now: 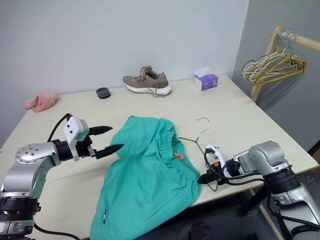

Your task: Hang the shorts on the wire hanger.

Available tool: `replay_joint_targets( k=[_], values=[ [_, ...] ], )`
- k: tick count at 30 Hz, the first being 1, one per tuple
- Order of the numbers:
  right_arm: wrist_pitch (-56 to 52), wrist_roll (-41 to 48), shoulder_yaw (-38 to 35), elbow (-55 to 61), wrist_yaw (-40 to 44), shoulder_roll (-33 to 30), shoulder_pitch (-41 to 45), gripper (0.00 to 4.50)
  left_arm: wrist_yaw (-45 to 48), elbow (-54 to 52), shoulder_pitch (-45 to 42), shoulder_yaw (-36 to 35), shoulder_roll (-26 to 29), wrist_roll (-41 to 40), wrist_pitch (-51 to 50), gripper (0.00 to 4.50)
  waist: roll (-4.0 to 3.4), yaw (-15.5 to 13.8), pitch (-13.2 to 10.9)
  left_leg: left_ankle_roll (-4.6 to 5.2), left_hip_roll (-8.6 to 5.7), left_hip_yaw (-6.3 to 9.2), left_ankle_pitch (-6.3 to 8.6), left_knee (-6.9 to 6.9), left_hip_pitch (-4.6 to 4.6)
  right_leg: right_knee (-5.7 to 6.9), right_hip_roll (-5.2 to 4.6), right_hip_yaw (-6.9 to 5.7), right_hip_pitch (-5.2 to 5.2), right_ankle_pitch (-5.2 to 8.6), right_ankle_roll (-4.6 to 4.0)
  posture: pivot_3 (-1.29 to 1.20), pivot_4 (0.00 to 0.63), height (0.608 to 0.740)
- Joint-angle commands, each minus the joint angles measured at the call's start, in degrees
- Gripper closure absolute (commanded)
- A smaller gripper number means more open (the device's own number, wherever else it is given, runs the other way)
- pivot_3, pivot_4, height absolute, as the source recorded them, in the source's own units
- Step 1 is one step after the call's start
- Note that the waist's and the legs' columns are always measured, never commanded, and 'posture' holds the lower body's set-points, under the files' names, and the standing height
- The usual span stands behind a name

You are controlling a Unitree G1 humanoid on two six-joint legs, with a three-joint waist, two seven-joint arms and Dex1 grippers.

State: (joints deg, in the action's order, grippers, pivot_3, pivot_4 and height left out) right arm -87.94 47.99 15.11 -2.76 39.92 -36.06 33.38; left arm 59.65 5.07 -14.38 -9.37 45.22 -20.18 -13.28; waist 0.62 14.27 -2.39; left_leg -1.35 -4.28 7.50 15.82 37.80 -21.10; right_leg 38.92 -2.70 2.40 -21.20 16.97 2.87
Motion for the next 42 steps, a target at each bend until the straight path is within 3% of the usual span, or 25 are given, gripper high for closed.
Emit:
replay_joint_targets(
  k=[1, 11, 20, 28, 33, 42],
  values=[
    [-0.5, -1.3, -3.0, -1.8, -0.7, 2.3, 2.6, 4.50, -0.1, -1.4, -0.9, -0.8, 0.5, -0.2, 0.7, 0.03, -0.01, 0.0, 0.0, 0.00, -0.01, 0.01, 0.00, 0.00, -0.01, 0.00, 0.00, 0.00, 0.00, -0.08, -0.14, -0.28, 0.000, 0.740],
    [5.2, -5.8, -9.8, -0.3, -4.8, 7.4, 4.9, 4.50, -5.4, -1.4, -1.5, -3.6, -1.5, -2.1, -1.7, 0.03, -0.01, 0.0, 0.0, 0.00, -0.02, 0.01, 0.00, 0.01, -0.01, 0.03, 0.00, 0.01, -0.06, -0.10, -0.12, -0.28, 0.000, 0.740],
    [28.5, -19.0, 3.4, 13.3, -0.2, 3.3, 1.7, 4.50, -8.8, -0.3, -5.3, -6.6, -2.1, -3.9, -2.8, 0.03, 0.01, 0.0, 0.0, -0.01, -0.02, 0.04, 0.00, 0.02, -0.16, 0.03, 0.00, -0.03, -0.16, -0.10, -0.09, -0.27, 0.000, 0.740],
    [49.2, -35.7, 14.9, 15.8, 6.1, -3.7, -0.7, 4.50, 1.3, -0.8, -8.2, -3.3, 5.3, -2.1, -0.6, 0.03, 0.00, 0.2, 0.0, -0.02, -0.03, 0.04, 0.00, 0.02, -0.15, 0.01, 0.00, -0.03, -0.19, -0.08, -0.04, -0.27, 0.000, 0.740],
    [55.1, -40.7, 15.8, 15.3, 8.8, -4.0, -0.6, 4.50, 8.1, -1.6, -8.8, 2.0, 8.5, 1.0, 3.1, 0.03, -0.03, 0.1, 0.0, -0.02, -0.03, 0.05, 0.00, 0.02, -0.07, 0.00, 0.00, -0.04, -0.17, 0.04, 0.16, -0.28, 0.000, 0.740],
    [58.8, -45.4, 15.2, 16.7, 11.5, -3.1, -0.8, 4.50, 13.4, -0.9, -8.8, 7.6, 8.4, 4.6, 7.8, 0.03, -0.02, 0.1, 0.0, -0.02, -0.03, 0.05, 0.00, 0.02, -0.08, 0.01, 0.00, -0.03, -0.17, -0.11, -0.09, -0.30, 0.000, 0.740]
  ],
)
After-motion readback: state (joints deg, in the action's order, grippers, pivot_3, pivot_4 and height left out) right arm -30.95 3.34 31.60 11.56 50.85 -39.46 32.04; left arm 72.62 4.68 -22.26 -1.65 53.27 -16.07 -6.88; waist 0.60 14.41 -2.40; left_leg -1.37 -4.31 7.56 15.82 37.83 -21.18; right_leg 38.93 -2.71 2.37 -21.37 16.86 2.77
